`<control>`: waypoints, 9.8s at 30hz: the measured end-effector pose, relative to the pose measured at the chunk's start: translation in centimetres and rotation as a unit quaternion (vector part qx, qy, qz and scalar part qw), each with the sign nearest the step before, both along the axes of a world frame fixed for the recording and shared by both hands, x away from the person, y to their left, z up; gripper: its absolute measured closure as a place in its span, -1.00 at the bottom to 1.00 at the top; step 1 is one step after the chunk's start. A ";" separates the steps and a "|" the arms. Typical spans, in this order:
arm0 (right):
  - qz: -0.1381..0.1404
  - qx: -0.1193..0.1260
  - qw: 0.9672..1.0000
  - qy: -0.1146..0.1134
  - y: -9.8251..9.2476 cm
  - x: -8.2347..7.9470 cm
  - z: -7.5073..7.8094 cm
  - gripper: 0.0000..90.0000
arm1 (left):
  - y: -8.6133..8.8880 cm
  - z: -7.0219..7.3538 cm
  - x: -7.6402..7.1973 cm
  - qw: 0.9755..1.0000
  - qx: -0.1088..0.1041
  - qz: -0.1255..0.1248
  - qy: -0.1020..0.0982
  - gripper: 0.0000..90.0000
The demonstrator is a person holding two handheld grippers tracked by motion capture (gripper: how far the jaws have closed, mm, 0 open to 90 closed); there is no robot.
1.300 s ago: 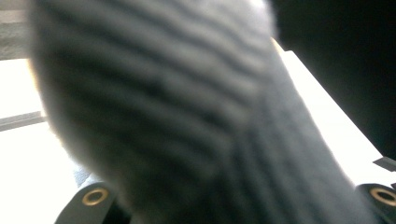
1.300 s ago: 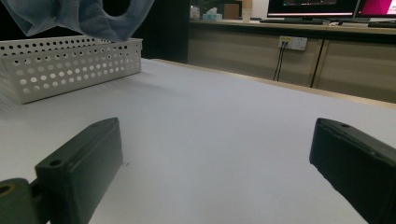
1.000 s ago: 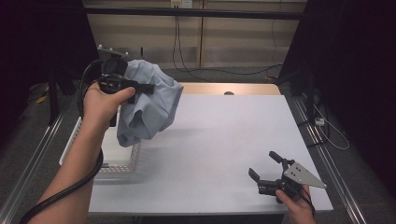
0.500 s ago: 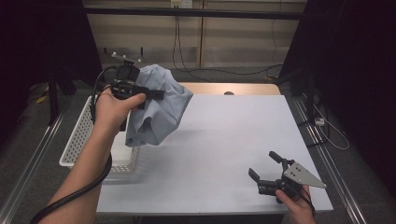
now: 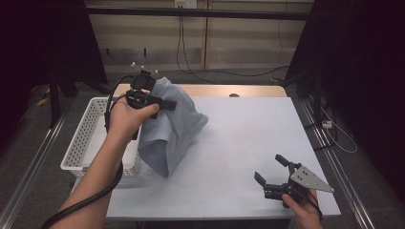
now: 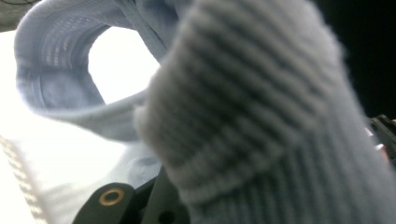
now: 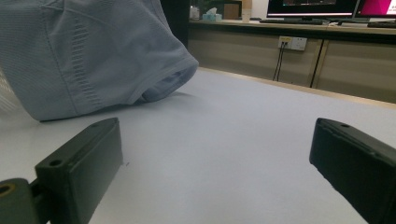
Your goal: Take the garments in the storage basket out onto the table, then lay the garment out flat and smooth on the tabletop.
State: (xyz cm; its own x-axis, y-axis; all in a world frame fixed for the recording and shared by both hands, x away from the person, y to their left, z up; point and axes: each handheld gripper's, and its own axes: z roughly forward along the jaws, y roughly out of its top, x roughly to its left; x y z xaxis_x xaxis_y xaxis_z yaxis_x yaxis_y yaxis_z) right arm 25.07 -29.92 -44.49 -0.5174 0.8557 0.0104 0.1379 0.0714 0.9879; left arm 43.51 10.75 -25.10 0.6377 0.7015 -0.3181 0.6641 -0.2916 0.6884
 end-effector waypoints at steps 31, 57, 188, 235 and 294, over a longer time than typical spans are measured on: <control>0.001 -0.002 1.000 0.001 0.0 0.0 0.0 -0.95 | -4.8 -4.8 -1.4 0.996 -0.026 -0.080 0.009 0.80; 0.004 -0.003 1.000 0.006 0.0 0.1 -0.1 -0.95 | -5.3 -9.4 -1.7 0.996 0.008 -0.085 0.009 0.79; 0.149 0.066 0.966 0.202 12.2 12.5 2.3 0.92 | -0.1 -11.2 -1.1 0.997 0.051 -0.038 -0.035 -0.83; 0.154 0.036 0.964 0.214 13.2 11.8 1.2 0.92 | -1.7 -10.6 5.2 0.998 0.068 -0.014 -0.009 -0.77; 0.110 -0.028 0.970 0.213 11.3 11.3 1.0 0.52 | -3.3 -14.8 5.0 0.997 0.043 -0.021 0.059 0.65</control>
